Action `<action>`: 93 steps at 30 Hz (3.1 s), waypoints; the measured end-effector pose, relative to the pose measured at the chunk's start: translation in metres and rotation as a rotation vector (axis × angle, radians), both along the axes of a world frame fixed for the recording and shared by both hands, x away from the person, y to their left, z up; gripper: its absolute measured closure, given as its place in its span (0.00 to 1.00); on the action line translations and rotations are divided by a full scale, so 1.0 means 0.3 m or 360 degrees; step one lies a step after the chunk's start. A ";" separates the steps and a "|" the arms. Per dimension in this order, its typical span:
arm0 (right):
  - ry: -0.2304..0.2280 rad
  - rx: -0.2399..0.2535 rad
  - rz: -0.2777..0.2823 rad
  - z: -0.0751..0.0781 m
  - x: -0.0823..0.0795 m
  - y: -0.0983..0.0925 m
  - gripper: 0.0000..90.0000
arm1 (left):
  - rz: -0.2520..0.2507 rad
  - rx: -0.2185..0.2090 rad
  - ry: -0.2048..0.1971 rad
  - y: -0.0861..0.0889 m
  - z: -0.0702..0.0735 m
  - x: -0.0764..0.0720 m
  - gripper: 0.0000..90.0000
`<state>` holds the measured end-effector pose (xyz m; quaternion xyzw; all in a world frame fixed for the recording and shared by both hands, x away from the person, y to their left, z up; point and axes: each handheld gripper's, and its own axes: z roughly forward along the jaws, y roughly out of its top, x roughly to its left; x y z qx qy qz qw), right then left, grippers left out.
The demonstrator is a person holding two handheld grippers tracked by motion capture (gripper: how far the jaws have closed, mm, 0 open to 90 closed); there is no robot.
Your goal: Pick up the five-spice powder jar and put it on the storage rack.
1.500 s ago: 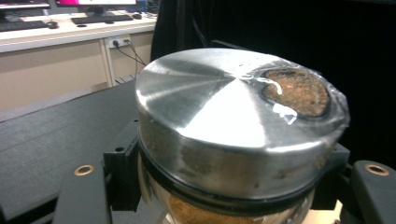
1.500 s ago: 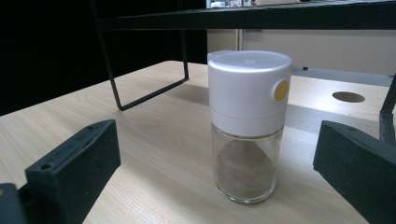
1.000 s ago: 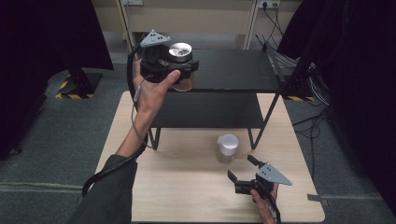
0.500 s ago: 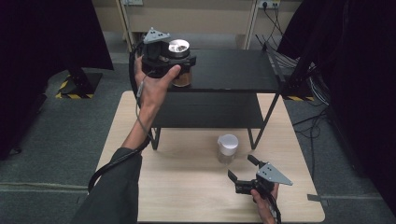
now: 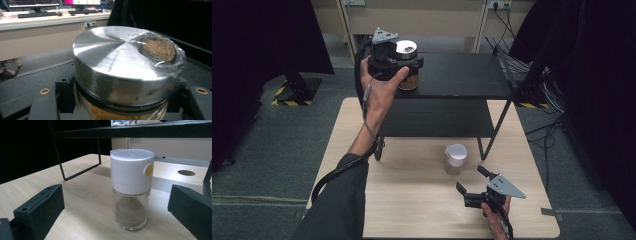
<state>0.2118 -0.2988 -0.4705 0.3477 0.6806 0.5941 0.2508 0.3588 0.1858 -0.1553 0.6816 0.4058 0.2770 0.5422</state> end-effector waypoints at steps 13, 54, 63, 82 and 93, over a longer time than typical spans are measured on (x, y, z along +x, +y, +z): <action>0.0001 0.0000 0.0004 0.001 0.000 -0.001 0.01 | 0.0050 0.0023 -0.0015 -0.024 -0.022 0.007 0.34; 0.0005 -0.0012 0.0005 0.002 -0.001 0.005 0.01 | -0.0025 -0.0093 -0.0194 0.053 -0.083 -0.160 0.02; 0.0003 -0.0016 0.0004 0.002 -0.002 0.006 0.01 | -0.0077 -0.0121 -0.0234 0.086 -0.127 -0.212 0.02; 0.0004 -0.0020 0.0002 0.002 -0.003 0.008 0.01 | -0.0290 -0.0212 -0.0298 0.125 -0.320 -0.325 0.02; 0.0001 -0.0019 0.0001 0.002 -0.003 0.007 0.01 | -0.0373 -0.0207 -0.0332 0.142 -0.474 -0.363 0.02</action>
